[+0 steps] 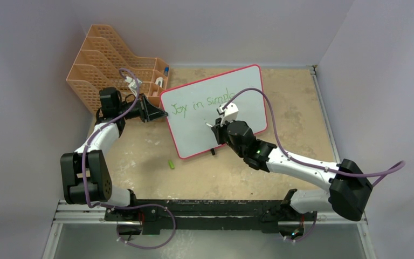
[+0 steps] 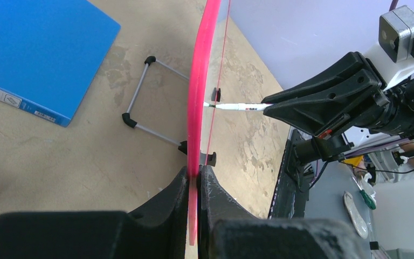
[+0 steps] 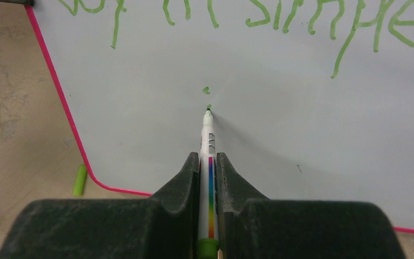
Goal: Write a sentence on the whiteboard
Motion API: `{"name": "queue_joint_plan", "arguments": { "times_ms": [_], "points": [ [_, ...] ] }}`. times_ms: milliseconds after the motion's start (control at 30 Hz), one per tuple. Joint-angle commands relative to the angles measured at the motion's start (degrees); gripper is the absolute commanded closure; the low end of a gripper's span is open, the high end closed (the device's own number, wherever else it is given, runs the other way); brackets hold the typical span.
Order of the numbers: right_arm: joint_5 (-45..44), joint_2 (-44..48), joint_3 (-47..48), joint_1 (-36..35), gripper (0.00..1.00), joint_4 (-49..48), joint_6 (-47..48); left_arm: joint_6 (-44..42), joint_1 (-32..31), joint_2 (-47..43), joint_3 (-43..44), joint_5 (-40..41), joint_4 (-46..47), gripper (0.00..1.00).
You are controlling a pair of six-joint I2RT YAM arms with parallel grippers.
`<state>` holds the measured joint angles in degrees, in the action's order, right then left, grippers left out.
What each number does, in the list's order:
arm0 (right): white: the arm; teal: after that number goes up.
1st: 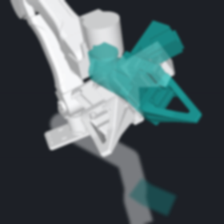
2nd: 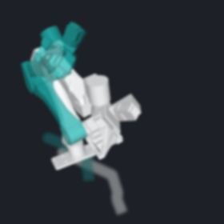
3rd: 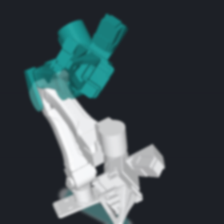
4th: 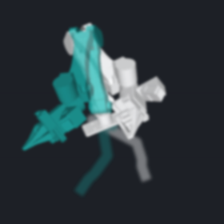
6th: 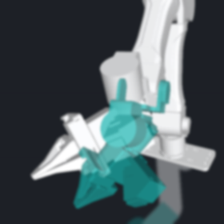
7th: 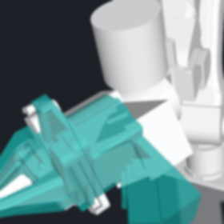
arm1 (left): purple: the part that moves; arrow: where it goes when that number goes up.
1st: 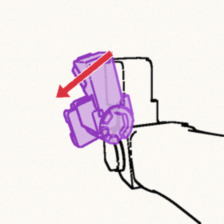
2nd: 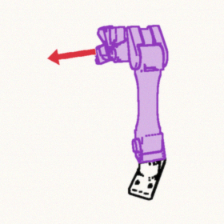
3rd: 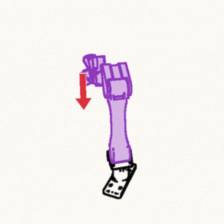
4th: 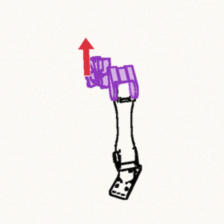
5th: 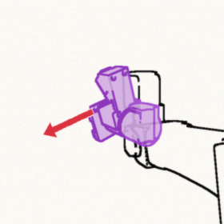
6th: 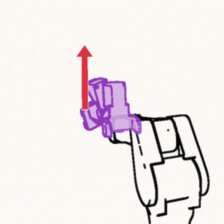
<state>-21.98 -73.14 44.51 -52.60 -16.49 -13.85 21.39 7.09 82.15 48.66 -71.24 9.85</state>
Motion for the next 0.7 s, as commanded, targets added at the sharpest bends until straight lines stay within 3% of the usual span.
{"name": "queue_joint_plan", "arguments": {
  "times_ms": [0, 667],
  "points": [
    [-1.44, -1.10, 2.06, 0.05, 1.00, 1.69, 0.79, -1.08, -0.41, -1.10, 2.04, 0.44, 0.40, 1.00],
    [1.46, -0.60, 1.38, 0.04, 1.00, 6.65, 0.86, -0.91, -0.41, -1.20, 2.00, 0.32, 0.55, 1.00]
  ]
}}
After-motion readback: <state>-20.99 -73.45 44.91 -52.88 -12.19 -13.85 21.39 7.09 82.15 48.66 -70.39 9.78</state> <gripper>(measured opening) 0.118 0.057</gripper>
